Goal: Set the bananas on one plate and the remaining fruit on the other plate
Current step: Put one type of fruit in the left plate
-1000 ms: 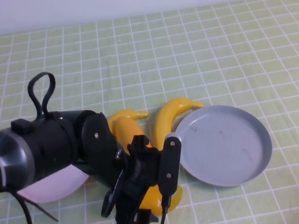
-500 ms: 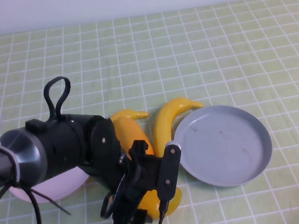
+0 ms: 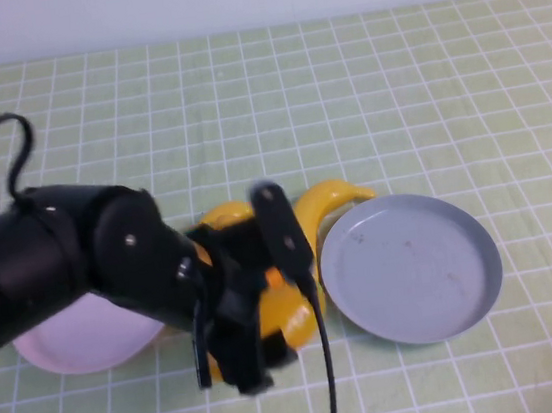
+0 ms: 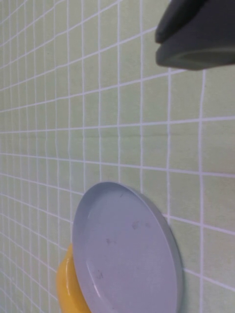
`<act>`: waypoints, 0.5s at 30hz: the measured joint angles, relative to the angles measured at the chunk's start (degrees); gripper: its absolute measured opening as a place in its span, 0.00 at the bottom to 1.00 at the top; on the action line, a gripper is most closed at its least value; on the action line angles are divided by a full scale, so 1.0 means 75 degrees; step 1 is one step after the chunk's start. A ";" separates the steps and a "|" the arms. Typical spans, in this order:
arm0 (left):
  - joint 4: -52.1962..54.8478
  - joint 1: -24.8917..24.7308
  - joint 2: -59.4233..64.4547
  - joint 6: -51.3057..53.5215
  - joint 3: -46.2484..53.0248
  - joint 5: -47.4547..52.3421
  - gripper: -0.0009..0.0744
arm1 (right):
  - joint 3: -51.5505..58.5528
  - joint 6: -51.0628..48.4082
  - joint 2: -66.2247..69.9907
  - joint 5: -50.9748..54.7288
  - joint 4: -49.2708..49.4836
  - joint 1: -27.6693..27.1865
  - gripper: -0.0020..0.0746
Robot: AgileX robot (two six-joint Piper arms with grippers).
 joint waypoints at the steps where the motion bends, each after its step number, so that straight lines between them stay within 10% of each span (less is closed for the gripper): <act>1: 0.0161 0.0110 -0.0145 -0.0854 0.0000 -0.0130 0.71 | 0.0000 0.0000 0.0000 0.0000 0.0000 0.0000 0.01; 6: 0.0912 0.1260 -0.0302 -0.3834 -0.0018 -0.0258 0.71 | 0.0000 0.0000 0.0000 0.0000 0.0000 0.0000 0.01; 15: 0.1114 0.3396 0.0176 -0.4771 -0.0018 -0.0338 0.71 | 0.0000 0.0000 0.0000 0.0000 0.0000 0.0000 0.00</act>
